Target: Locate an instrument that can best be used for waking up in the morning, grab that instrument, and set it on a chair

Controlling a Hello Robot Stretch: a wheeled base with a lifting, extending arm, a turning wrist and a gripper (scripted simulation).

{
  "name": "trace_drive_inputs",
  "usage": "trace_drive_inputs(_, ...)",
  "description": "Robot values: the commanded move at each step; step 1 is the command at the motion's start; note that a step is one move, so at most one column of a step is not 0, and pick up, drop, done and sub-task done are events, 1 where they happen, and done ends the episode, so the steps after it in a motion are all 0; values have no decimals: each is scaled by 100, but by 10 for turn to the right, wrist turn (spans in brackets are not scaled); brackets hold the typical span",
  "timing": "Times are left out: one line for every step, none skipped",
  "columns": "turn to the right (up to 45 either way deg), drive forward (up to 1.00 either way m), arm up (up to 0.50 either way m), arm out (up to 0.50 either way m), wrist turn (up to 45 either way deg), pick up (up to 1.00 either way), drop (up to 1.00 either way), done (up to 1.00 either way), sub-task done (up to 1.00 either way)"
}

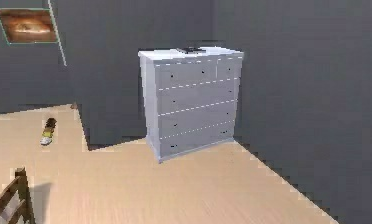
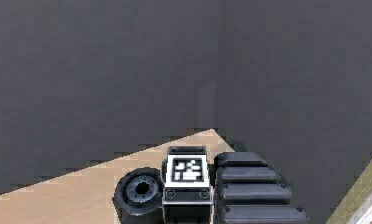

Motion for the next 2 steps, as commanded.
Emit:
trace_drive_inputs(-450, 0, 0, 0, 0, 0, 0, 0, 0)
trace_drive_inputs(-420, 0, 0, 0, 0, 0, 0, 0, 0)
